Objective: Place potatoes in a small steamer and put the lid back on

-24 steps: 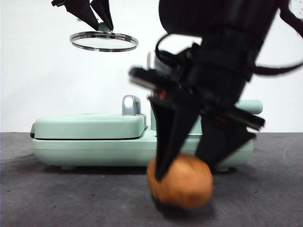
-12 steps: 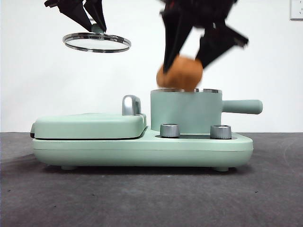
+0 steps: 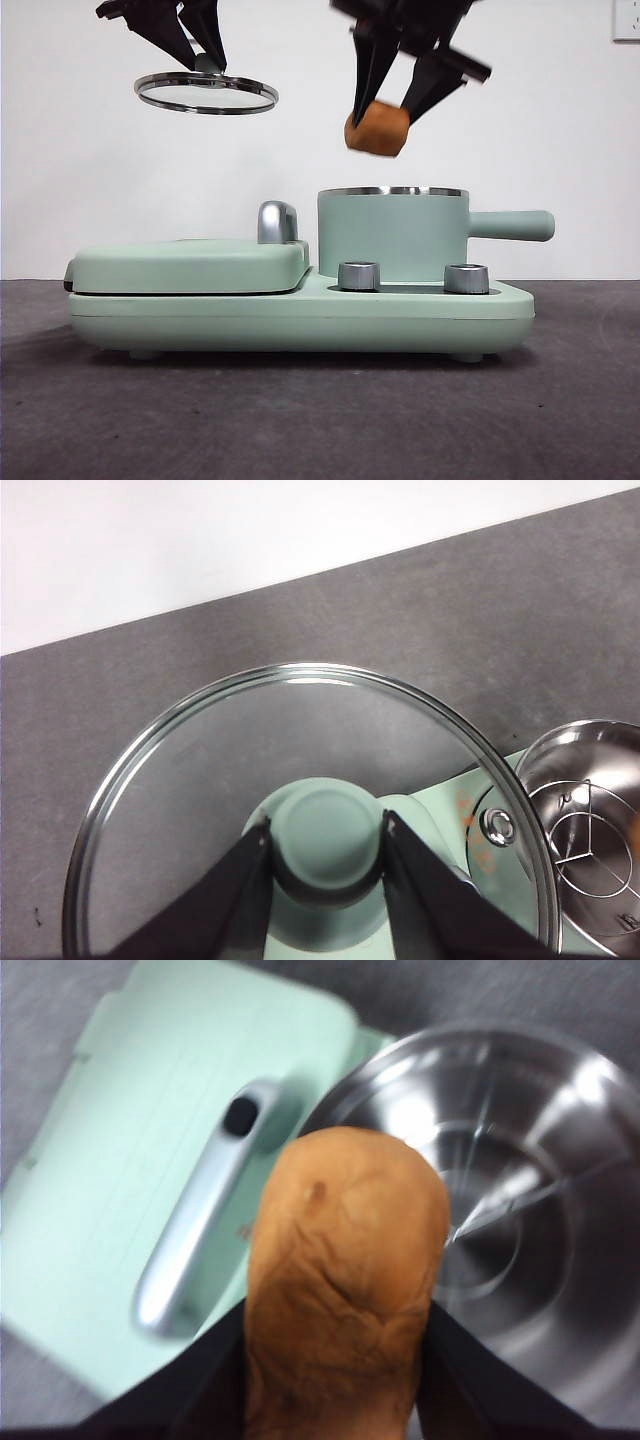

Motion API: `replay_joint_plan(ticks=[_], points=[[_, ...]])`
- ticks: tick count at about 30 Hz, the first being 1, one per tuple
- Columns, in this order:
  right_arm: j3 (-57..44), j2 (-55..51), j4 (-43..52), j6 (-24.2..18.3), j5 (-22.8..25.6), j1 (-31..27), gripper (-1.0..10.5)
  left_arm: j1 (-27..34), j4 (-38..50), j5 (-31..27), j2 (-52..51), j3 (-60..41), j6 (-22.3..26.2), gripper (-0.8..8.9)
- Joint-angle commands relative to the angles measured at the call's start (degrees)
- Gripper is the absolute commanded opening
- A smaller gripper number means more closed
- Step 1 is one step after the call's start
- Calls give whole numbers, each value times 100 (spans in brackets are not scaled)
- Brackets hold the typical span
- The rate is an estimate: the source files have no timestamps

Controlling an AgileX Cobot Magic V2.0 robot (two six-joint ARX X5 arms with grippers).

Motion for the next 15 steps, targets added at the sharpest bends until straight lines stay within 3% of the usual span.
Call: replay_joint_plan(ticks=[1, 15], points=[[339, 463, -28, -149, 9, -37, 73, -20, 149, 2, 85, 181, 37, 15], [398, 1150, -374, -385, 177, -302, 75, -20, 149, 2, 85, 181, 37, 15]])
